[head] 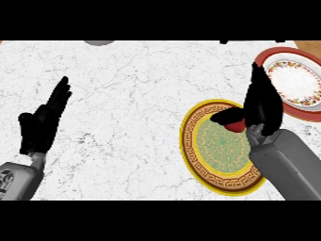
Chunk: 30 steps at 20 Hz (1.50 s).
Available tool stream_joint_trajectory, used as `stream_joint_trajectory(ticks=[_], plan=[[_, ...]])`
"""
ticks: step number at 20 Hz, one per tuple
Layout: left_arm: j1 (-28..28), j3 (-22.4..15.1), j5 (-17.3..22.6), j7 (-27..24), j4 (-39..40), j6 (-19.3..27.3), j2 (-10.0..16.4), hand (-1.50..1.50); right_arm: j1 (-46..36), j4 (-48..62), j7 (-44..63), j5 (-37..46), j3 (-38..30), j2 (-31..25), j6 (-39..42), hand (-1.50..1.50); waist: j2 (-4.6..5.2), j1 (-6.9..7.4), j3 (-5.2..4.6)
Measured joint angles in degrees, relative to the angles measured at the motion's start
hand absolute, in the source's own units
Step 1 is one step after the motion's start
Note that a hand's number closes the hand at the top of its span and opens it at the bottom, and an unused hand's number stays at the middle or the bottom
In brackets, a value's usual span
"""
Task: Pick the tomato from the plate and place it in the plate
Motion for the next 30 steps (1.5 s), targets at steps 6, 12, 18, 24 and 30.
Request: stream_joint_trajectory(ticks=[6, 12, 18, 24, 30], plan=[[-0.9, 0.1, -0.6, 0.1, 0.6, -0.8, -1.0, 0.0, 1.8, -4.4, 2.1, -1.4, -2.0, 0.0, 5.8, -1.5, 0.51, 0.91, 0.11], [-2.7, 0.9, -1.0, 0.1, 2.1, -1.7, -1.8, 0.0, 4.0, -3.9, 1.1, -3.8, -4.5, 0.1, 9.7, -1.5, 0.81, 1.38, 0.15], [-3.1, 1.0, -1.8, 1.1, 1.5, -2.2, -2.7, 0.0, 5.4, 0.1, -0.5, -4.8, -6.4, 1.6, 12.8, -1.5, 0.93, 1.88, 0.19], [-2.7, 1.6, -3.6, 1.7, 0.6, -2.4, -3.5, 0.0, 7.9, 3.6, -2.6, -3.3, -8.1, 4.3, 14.0, -1.5, 0.96, 2.06, 0.22], [-3.0, 2.7, -4.8, 2.5, 0.3, -3.3, -4.9, 0.0, 9.3, 6.3, -4.3, -1.9, -10.9, 6.4, 15.1, -1.5, 0.97, 2.03, 0.22]])
